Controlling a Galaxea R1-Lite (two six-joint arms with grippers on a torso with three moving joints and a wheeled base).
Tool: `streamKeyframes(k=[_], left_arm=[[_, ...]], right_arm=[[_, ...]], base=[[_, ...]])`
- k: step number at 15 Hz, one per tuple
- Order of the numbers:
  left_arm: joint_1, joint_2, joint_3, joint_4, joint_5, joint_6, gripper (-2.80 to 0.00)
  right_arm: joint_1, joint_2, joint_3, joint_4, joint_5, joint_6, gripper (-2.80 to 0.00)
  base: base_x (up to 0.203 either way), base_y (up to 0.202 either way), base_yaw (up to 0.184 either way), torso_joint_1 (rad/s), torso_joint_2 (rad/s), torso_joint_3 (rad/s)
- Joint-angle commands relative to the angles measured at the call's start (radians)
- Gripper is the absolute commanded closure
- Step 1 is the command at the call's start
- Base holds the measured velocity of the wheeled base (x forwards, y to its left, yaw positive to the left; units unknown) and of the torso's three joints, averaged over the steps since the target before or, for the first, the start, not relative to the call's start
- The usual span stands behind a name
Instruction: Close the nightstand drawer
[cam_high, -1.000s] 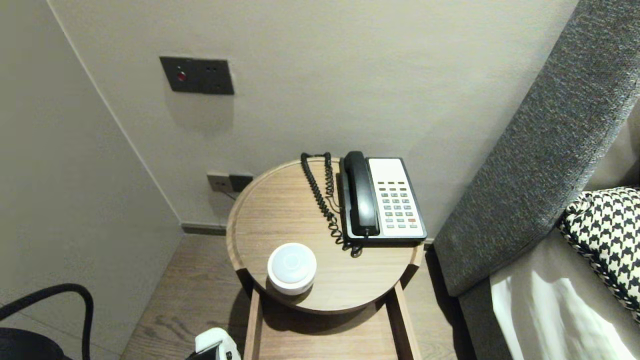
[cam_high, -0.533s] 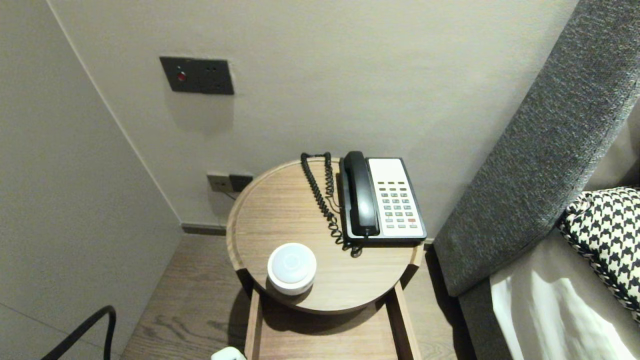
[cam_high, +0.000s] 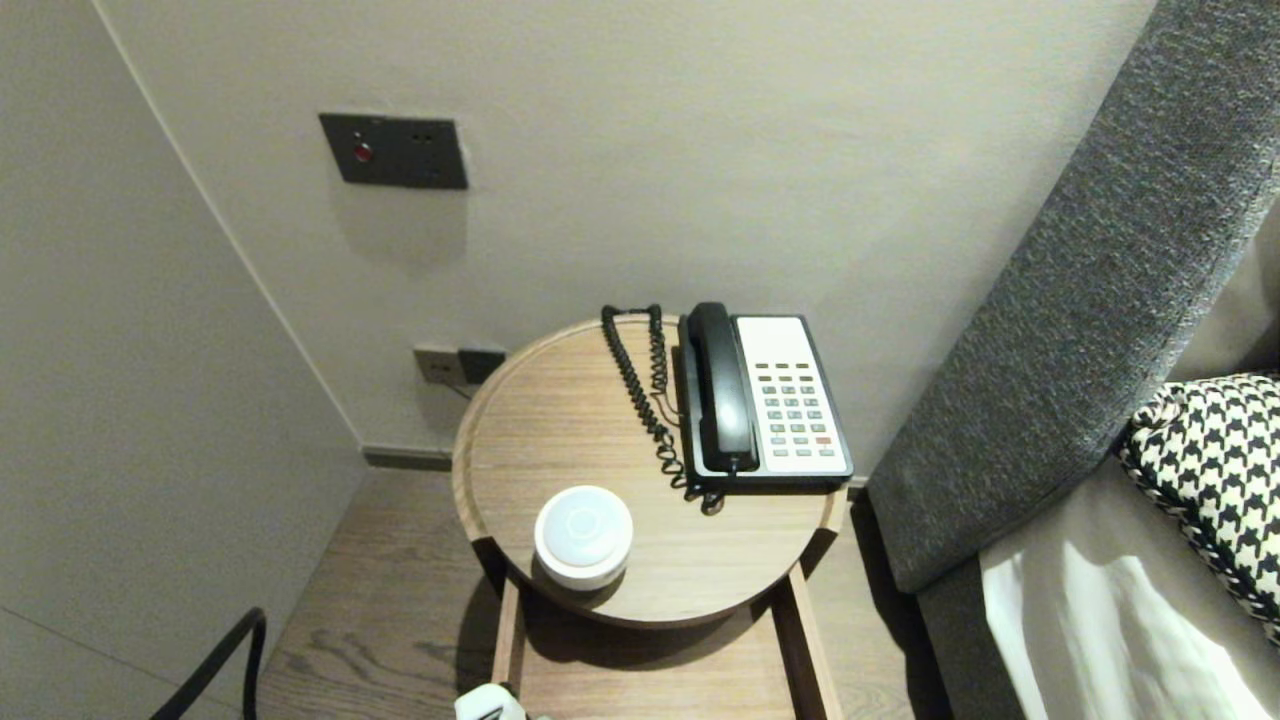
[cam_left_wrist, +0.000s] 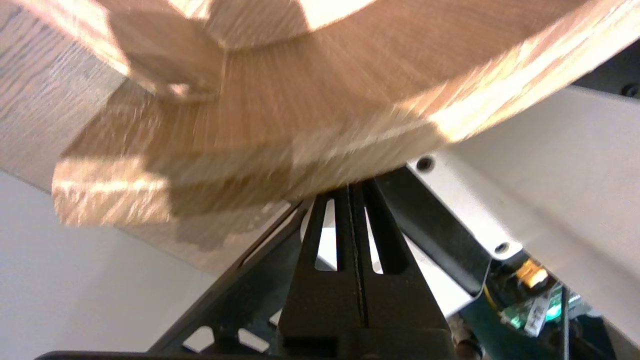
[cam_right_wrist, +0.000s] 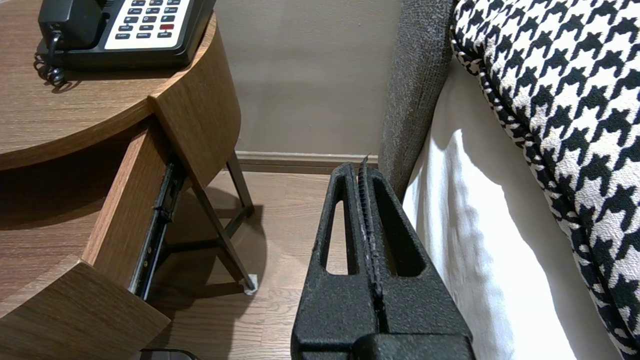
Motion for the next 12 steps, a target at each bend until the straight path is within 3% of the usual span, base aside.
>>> streamKeyframes(k=[1, 3, 9, 12], left_arm=[[0.004, 0.014, -0.001, -0.010, 0.007, -0.002, 0.00], [0.020, 0.024, -0.003, -0.029, 0.041, -0.004, 0.00], [0.044, 0.026, -0.001, -0.077, 0.051, -0.033, 0.00], [0.062, 0.026, -0.002, -0.128, 0.113, -0.039, 0.00]], right_arm=[[0.000, 0.001, 0.040, -0.001, 0.000, 0.000, 0.00], [0.000, 0.001, 0.040, -0.001, 0.000, 0.000, 0.00], [0.000, 0.001, 0.040, -0.001, 0.000, 0.000, 0.00], [0.000, 0.001, 0.040, -0.001, 0.000, 0.000, 0.00]], base=[[0.000, 0.000, 0.000, 0.000, 0.00, 0.000], [0.000, 0.000, 0.000, 0.000, 0.00, 0.000], [0.000, 0.000, 0.000, 0.000, 0.00, 0.000], [0.000, 0.000, 0.000, 0.000, 0.00, 0.000]])
